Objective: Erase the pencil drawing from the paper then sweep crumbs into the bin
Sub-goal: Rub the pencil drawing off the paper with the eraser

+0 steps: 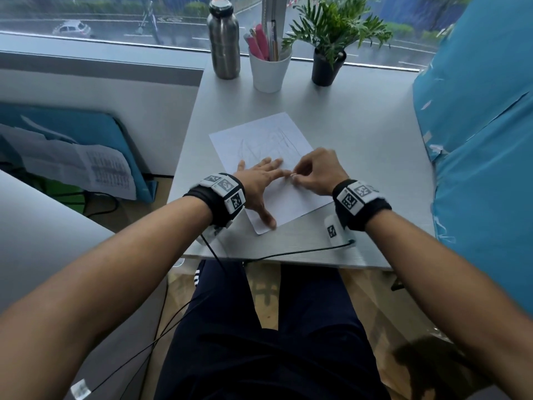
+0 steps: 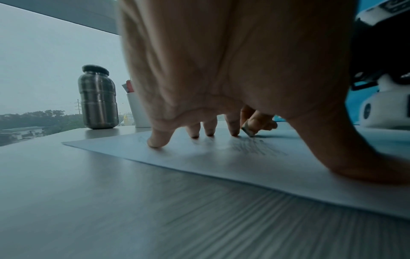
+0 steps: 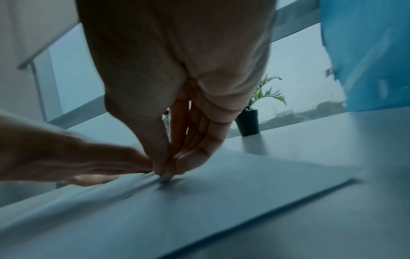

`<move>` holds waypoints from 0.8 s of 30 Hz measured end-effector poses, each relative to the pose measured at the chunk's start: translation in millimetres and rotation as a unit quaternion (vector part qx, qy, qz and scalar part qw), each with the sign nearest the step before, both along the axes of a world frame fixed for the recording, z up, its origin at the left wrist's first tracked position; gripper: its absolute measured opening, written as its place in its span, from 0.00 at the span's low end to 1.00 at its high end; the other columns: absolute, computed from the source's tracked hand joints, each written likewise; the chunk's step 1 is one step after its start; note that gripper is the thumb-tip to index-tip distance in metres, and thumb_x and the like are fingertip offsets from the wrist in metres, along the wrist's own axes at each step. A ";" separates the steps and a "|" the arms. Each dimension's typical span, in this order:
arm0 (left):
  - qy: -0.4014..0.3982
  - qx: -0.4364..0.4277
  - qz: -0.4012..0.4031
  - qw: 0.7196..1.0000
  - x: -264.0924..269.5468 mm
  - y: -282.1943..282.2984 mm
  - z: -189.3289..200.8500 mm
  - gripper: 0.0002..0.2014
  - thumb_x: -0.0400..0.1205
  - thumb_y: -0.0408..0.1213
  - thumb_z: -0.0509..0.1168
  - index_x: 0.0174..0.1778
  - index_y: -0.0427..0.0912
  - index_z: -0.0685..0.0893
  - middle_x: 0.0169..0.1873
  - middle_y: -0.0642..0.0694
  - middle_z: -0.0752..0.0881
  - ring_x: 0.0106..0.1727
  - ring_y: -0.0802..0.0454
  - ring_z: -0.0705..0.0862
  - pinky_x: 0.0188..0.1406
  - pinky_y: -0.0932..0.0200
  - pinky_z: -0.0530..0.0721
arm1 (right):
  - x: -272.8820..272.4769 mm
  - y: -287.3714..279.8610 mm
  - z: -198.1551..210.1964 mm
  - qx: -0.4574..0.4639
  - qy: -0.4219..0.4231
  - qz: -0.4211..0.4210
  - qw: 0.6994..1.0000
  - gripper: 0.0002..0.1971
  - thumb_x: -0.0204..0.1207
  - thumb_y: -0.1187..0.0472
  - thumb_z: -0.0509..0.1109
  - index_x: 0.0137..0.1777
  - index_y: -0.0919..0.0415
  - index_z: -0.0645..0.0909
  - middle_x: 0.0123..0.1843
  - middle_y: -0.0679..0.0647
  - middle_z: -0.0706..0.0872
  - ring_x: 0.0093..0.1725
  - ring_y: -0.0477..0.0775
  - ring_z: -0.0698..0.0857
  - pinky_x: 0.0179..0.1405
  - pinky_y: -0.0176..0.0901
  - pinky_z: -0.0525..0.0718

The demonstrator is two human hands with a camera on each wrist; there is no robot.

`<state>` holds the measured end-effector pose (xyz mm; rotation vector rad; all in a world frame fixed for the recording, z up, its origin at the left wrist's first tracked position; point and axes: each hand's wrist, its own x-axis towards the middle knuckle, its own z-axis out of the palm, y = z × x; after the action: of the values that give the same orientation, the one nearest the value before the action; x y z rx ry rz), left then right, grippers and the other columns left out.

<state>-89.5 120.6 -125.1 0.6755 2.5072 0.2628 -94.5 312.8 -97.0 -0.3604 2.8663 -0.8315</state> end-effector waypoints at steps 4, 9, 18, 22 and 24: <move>0.010 -0.002 -0.003 1.000 -2.0 -0.6 -3.4 0.71 0.51 0.69 0.81 0.85 0.61 0.46 0.86 0.56 0.38 0.86 0.54 0.37 0.76 0.21 0.40 | 40.0 -26.4 -6.5 0.010 -0.034 0.120 0.992 0.05 0.66 0.62 0.76 0.40 0.60 0.91 0.37 0.53 0.92 0.37 0.50 0.89 0.45 0.43 0.88; 0.003 0.002 0.004 1.000 -0.7 0.4 -0.3 0.68 0.52 0.67 0.82 0.85 0.63 0.49 0.86 0.55 0.40 0.86 0.53 0.37 0.76 0.21 0.40 | 0.7 -0.7 2.2 0.010 -0.020 0.004 1.000 0.06 0.66 0.60 0.78 0.40 0.62 0.92 0.38 0.55 0.93 0.39 0.51 0.90 0.45 0.38 0.85; -0.025 -0.011 -0.029 0.999 -4.6 -7.7 2.1 0.72 0.51 0.64 0.84 0.86 0.62 0.45 0.85 0.53 0.33 0.84 0.53 0.32 0.75 0.24 0.35 | 20.6 -9.7 -1.0 -0.003 -0.047 0.043 0.998 0.05 0.66 0.60 0.79 0.41 0.59 0.92 0.39 0.51 0.92 0.38 0.44 0.88 0.47 0.36 0.86; -0.018 -0.020 -0.035 0.999 -6.3 -11.3 -1.2 0.72 0.50 0.66 0.83 0.85 0.64 0.42 0.84 0.54 0.32 0.84 0.51 0.30 0.77 0.25 0.33 | 4.0 0.6 -1.6 -0.001 -0.008 -0.033 0.999 0.06 0.67 0.60 0.78 0.41 0.61 0.92 0.38 0.53 0.92 0.39 0.48 0.89 0.48 0.35 0.85; -0.011 -0.027 -0.030 0.999 -4.6 -11.5 -3.3 0.72 0.50 0.68 0.82 0.85 0.65 0.42 0.84 0.55 0.31 0.83 0.50 0.27 0.76 0.24 0.32 | 20.3 -12.1 -4.6 -0.009 -0.010 -0.007 1.000 0.06 0.67 0.61 0.77 0.41 0.62 0.92 0.38 0.54 0.92 0.38 0.49 0.88 0.47 0.37 0.86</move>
<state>-94.1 109.1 -128.4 0.7202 2.4596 0.1804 -74.2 300.6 -101.6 -0.3334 2.8469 -0.8596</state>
